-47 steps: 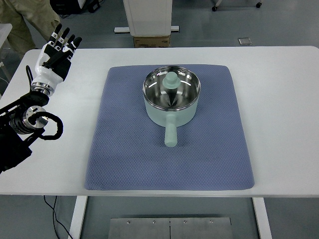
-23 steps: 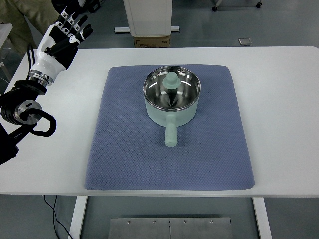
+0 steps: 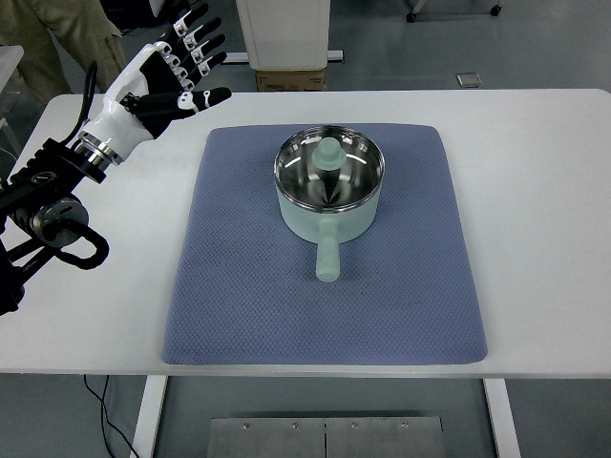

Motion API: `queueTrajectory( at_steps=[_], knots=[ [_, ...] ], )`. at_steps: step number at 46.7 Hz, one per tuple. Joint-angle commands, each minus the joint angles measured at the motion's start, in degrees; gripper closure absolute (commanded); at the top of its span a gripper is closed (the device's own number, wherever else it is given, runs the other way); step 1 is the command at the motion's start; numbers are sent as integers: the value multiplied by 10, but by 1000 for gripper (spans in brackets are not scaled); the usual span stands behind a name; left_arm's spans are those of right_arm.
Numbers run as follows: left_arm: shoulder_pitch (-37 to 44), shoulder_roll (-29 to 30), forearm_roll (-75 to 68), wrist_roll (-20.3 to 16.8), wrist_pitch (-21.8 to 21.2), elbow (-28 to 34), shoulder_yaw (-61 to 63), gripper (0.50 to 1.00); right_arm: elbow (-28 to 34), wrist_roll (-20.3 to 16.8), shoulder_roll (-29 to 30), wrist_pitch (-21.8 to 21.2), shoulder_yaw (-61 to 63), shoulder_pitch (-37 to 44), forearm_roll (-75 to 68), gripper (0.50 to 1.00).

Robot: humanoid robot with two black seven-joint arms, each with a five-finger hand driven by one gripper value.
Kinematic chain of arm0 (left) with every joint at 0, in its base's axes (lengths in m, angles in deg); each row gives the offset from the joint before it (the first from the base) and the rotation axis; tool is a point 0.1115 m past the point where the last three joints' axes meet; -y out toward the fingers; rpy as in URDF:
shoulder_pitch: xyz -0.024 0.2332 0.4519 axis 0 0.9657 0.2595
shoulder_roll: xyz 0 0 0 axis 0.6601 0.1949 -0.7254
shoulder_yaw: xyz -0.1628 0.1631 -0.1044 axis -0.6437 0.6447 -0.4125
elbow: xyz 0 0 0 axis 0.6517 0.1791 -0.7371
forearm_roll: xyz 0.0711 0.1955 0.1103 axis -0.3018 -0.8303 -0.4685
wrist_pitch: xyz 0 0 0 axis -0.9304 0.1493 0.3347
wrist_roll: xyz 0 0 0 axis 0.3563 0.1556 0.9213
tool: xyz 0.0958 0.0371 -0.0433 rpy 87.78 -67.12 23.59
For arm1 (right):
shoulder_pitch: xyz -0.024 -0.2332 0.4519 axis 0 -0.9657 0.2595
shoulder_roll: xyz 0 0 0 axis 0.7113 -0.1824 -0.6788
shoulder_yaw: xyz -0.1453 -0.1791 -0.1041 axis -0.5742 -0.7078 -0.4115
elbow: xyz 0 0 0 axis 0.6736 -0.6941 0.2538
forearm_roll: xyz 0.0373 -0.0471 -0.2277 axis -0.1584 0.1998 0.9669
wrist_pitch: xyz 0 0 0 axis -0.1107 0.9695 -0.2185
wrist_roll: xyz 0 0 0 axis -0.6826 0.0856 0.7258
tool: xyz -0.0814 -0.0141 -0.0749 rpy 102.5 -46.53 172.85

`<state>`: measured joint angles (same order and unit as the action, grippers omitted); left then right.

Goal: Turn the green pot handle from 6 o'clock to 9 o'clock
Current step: 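Reach the left hand over the saucepan rim, fingers spread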

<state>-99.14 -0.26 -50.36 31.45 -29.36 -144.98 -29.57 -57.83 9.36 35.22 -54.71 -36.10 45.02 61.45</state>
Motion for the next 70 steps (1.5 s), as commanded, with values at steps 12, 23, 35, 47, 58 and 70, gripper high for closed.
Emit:
queueTrajectory(
  at_steps=[12,23,35,47,58,70],
  knots=[
    [-17,24,-74,4,0,-52,0,500,0,0,0,0,0,0,0,500],
    [-26,44,-146,6,6,-75,1,500,0,0,0,0,0,0,0,500],
    [-49,70,-207,8,22,-113,6,500,0,-1,0,0,0,0,0,500],
    [-66,82,-293,8,60,-128,23,500,0,-1,0,0,0,0,-1,500],
    [-84,93,-324,8,84,-140,32,500,0,0,0,0,0,0,0,500],
    [-132,92,-375,8,96,-153,79,500,0,-1,0,0,0,0,0,500]
  ],
)
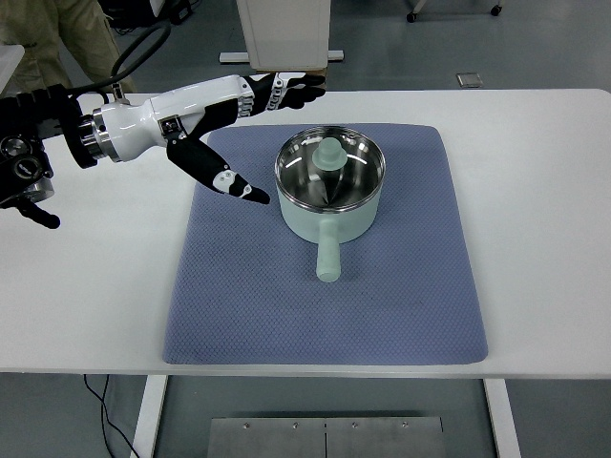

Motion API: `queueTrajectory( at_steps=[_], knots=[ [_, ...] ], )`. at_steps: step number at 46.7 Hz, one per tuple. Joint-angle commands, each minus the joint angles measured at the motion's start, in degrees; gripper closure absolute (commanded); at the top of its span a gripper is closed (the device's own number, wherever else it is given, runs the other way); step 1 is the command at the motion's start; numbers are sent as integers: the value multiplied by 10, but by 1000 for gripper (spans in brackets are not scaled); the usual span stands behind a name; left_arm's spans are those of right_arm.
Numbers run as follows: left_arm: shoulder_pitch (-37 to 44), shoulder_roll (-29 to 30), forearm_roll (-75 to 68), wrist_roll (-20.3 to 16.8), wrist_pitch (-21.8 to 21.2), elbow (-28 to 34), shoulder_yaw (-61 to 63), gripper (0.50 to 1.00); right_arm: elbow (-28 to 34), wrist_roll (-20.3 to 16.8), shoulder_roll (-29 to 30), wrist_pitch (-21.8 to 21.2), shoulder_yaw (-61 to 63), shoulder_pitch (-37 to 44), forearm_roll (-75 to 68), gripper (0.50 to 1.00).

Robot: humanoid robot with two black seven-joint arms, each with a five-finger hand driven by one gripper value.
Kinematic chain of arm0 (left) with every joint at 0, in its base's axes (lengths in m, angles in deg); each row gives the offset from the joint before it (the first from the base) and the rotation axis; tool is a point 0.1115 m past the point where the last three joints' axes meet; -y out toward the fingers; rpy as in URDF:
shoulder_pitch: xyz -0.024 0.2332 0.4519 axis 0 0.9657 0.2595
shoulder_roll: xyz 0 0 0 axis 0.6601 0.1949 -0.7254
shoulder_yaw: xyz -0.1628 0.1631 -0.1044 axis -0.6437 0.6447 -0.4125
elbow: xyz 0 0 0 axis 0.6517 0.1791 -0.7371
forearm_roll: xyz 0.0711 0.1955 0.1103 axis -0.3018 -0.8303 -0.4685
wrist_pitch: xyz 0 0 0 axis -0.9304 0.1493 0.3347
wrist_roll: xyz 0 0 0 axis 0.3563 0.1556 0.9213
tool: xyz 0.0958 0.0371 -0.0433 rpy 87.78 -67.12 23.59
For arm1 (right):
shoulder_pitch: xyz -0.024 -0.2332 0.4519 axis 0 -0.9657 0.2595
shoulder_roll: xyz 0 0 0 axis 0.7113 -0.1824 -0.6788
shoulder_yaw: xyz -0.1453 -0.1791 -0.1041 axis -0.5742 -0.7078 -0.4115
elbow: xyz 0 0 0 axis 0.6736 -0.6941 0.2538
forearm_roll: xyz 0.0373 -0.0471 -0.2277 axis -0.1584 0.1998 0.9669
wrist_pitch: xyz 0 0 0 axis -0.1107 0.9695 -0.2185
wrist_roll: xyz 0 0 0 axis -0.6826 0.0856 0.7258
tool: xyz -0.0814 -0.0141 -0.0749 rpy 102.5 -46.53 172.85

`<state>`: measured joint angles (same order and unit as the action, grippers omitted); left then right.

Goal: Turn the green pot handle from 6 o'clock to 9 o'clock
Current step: 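Reach the left hand over the saucepan rim, fingers spread, then lower the left hand onto the saucepan rim and hook the pot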

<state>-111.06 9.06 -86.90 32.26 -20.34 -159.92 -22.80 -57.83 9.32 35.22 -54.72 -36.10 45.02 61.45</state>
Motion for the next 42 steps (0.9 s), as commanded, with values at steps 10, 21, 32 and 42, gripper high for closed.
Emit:
queueTrajectory(
  at_steps=[10,21,32,42],
  knots=[
    [-55,-11,-55,0,27,-15,44,500,0,0,0,0,0,0,0,500],
    [-86,-21,-114,0,50,-25,80,500,0,0,0,0,0,0,0,500],
    [-95,-29,-170,0,71,-25,96,500,0,0,0,0,0,0,0,500],
    [-104,-43,-191,0,73,-24,116,500,0,0,0,0,0,0,0,500]
  ],
)
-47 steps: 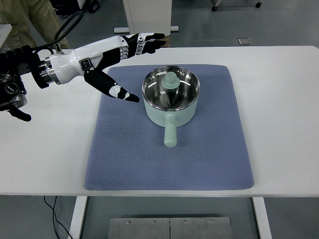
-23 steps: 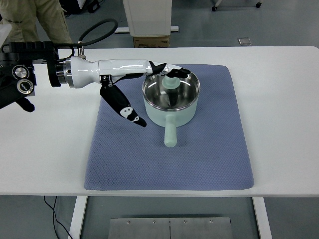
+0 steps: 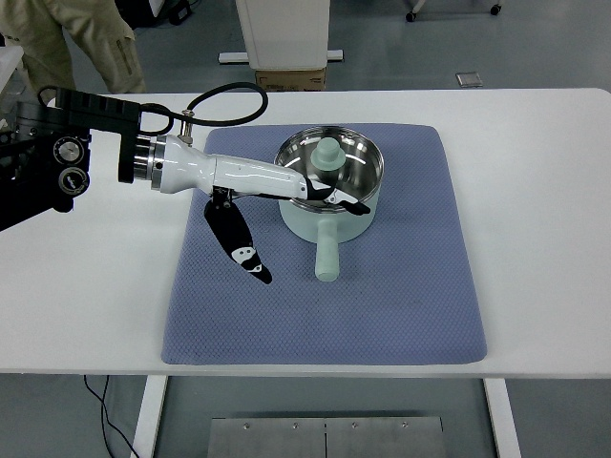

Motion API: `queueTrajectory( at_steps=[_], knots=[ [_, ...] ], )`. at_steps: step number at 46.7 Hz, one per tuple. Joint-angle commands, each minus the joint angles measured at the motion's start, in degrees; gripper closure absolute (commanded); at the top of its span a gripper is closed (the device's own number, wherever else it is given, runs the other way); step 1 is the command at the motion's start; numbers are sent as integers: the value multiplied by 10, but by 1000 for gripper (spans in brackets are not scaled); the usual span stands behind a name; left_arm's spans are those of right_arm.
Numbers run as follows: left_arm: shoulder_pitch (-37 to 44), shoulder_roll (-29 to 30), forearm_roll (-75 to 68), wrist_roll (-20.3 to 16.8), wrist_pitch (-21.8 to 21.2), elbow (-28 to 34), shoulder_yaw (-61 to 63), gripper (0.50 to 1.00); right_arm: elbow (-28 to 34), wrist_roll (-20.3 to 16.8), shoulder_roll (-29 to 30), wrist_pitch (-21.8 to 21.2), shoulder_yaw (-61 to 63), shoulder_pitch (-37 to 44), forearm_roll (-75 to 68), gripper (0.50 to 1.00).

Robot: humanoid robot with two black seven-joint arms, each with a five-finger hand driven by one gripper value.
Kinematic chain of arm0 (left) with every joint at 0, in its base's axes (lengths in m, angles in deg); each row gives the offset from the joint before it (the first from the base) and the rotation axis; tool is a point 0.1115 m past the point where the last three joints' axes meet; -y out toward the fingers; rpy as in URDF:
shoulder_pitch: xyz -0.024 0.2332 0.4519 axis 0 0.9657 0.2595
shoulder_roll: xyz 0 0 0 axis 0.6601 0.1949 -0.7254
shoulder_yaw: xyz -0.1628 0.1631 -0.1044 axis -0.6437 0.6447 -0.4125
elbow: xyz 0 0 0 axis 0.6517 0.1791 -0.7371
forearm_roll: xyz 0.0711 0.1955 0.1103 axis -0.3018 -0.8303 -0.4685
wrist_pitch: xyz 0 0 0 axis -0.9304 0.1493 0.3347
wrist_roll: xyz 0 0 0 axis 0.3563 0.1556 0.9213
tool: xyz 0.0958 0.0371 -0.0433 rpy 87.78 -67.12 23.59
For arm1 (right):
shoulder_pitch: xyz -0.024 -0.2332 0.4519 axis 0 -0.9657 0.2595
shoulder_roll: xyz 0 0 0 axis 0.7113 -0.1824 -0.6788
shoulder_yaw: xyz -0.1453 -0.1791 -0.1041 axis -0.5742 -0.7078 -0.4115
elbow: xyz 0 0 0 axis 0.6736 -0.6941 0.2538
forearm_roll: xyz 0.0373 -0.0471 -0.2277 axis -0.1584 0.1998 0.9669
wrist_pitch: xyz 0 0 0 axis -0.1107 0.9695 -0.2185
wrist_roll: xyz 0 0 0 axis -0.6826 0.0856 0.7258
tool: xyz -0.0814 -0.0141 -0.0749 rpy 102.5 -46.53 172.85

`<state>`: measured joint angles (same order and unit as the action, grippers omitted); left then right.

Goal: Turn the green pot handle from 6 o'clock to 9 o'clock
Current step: 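Lower the left hand onto the saucepan rim and hook the pot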

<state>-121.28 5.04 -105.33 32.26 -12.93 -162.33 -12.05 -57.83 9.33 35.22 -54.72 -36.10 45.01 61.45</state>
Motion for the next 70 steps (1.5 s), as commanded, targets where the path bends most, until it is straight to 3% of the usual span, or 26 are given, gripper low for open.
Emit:
queueTrajectory(
  at_steps=[1,12,36,70],
  knots=[
    [-2,-4,-8,0,-1,1,10,500,0,-1,0,0,0,0,0,500],
    [-12,-26,-19,23,-2,8,23,500,0,-1,0,0,0,0,0,500],
    [-55,-83,-38,22,1,50,70,500,0,-1,0,0,0,0,0,500],
    [-85,-150,-79,18,41,89,100,500,0,0,0,0,0,0,0,500]
  ],
)
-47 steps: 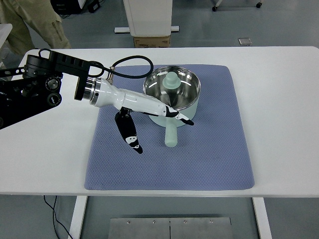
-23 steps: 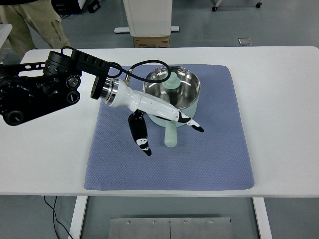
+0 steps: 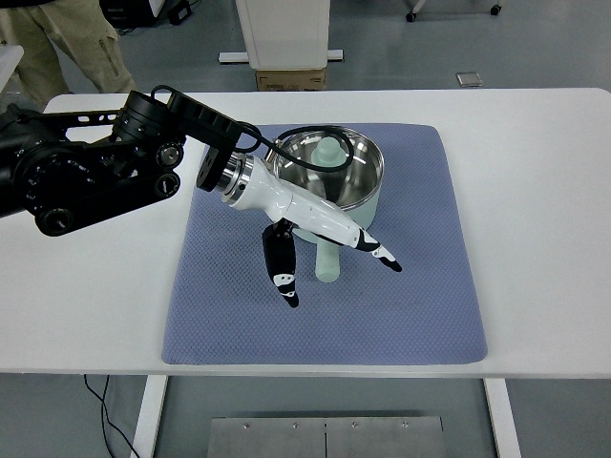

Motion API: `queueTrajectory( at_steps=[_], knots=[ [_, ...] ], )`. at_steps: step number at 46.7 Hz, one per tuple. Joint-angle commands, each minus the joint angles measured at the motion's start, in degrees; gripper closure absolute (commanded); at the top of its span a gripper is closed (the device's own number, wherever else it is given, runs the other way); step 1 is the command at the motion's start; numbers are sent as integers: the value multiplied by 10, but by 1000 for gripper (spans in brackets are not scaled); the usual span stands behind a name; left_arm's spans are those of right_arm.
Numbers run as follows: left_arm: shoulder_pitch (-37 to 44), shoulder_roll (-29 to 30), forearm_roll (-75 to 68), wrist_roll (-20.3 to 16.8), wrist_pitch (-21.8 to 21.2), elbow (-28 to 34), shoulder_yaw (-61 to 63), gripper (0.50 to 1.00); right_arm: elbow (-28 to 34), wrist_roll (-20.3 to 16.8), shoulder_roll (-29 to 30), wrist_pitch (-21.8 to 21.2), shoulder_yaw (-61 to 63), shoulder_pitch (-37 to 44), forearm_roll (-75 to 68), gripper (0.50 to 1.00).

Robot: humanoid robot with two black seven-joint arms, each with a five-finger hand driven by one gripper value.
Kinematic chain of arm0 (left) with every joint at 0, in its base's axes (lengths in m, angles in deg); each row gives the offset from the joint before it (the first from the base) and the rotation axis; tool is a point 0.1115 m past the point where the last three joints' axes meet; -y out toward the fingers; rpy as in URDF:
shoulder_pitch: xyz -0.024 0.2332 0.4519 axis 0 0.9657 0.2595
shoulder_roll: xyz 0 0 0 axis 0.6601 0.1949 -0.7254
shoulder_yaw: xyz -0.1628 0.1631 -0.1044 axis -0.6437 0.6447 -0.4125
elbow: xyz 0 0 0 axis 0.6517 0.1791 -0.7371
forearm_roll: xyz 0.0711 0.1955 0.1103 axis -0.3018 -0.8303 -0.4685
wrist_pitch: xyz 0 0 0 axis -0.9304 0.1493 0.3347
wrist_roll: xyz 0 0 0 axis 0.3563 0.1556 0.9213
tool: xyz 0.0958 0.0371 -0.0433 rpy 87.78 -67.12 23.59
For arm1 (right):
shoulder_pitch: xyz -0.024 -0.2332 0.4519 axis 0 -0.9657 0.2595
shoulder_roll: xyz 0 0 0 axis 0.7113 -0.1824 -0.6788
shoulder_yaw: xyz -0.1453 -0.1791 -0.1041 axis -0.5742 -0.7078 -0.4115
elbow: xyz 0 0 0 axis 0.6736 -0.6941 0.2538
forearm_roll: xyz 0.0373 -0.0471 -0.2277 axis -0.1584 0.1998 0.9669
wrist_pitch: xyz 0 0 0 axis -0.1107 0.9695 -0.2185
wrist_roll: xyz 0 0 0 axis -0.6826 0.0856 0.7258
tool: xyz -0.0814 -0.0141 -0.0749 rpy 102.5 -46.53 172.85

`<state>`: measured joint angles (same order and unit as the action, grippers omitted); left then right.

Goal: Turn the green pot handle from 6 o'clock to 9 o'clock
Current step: 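Lower the left hand onto the saucepan rim and hook the pot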

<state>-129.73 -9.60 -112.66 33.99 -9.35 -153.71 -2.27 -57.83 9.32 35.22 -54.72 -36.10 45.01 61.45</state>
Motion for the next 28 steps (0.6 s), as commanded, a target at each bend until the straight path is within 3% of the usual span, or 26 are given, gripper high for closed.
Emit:
queueTrajectory(
  at_steps=[1,28],
  knots=[
    [-1,-4,-5,0,9,4,3,500,0,0,0,0,0,0,0,500],
    [-1,-18,-53,-8,19,22,34,500,0,0,0,0,0,0,0,500]
  ],
)
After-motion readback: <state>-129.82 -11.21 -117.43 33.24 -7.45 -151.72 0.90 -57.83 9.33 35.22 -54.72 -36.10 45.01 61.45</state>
